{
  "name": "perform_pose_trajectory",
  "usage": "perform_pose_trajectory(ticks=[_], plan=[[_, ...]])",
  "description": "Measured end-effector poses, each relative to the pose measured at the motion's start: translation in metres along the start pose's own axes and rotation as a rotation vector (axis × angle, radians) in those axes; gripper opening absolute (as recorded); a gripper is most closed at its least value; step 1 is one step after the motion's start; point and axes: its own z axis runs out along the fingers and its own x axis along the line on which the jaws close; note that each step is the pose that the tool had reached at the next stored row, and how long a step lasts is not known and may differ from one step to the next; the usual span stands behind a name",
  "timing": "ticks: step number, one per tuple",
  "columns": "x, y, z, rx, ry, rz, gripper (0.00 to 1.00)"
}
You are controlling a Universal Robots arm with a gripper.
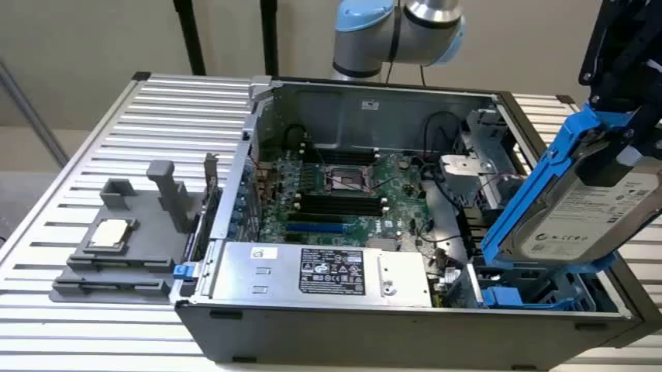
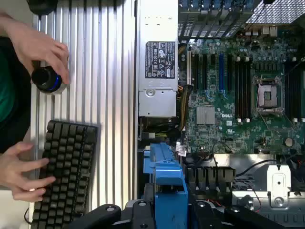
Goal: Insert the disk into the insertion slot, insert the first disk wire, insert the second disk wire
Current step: 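Insert the disk into the insertion slot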
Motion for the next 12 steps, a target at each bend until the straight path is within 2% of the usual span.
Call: perform_pose_trajectory(ticks=[12], plan=[[0.0,0.0,0.0001,0.0,0.0001,0.0,0.32]])
